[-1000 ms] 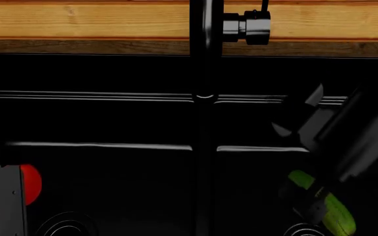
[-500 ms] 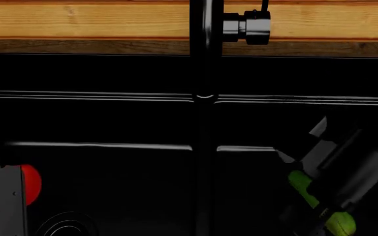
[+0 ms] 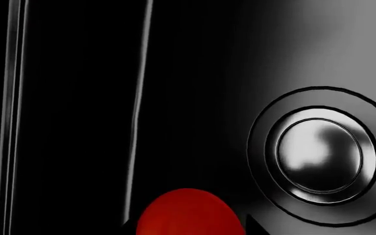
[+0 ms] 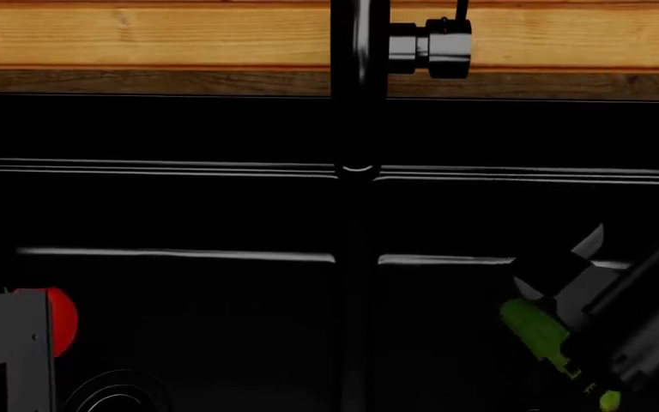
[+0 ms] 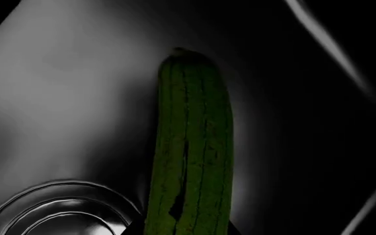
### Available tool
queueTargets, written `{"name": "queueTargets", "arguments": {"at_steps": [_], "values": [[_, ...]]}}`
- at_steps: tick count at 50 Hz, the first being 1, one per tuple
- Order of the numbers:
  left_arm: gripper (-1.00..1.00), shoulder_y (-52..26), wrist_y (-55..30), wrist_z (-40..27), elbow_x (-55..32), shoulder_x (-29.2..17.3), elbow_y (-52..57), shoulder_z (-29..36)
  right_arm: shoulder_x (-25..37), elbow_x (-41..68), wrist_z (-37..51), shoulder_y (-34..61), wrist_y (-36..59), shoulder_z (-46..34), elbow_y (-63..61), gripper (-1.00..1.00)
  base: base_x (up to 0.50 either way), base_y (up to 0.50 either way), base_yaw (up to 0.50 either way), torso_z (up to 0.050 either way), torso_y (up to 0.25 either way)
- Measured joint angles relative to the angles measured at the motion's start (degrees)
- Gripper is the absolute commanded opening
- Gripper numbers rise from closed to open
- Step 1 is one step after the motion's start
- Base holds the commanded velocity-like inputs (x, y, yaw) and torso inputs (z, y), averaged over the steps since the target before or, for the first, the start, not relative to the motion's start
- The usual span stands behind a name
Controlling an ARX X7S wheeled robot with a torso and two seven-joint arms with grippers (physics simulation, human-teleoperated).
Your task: Pick the vegetables from the sink and place them on the cutting board.
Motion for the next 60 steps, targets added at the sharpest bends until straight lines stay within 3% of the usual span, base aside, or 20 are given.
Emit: {"name": "queueTargets", "arguments": {"at_steps": [8,32,43,60], "values": [[-1.00,0.06,-1.21,0.26,-1.82,0.41,0.70,-1.55,2.42,-0.33,1.44,0.29,0.53,-0.40,-4.65,-1.00,0.00,0.00,0.00,0.000,0.000],[-1.00,-0.07,-4.47,-1.72,-5.82,2.21,1.07,-6.59,13.68,0.36,6.13,11.29,7.48,1.14,-27.76,-1.00,0.00,0.00,0.00,0.000,0.250],[-1.00,-0.26,-3.84,-3.80,-6.32,3.86,-1.02,-8.44,17.53,3.71,8.76,15.90,13.63,3.61,-37.78,-1.00,-0.47,0.00,0.00,0.000,0.250],[-1.00,-2.49,-4.23,-15.07,-3.15,10.51,-8.79,-13.27,17.06,3.39,19.37,18.95,14.53,10.70,-38.87,-1.00,-0.15,-0.15,0.00,0.000,0.068]]}}
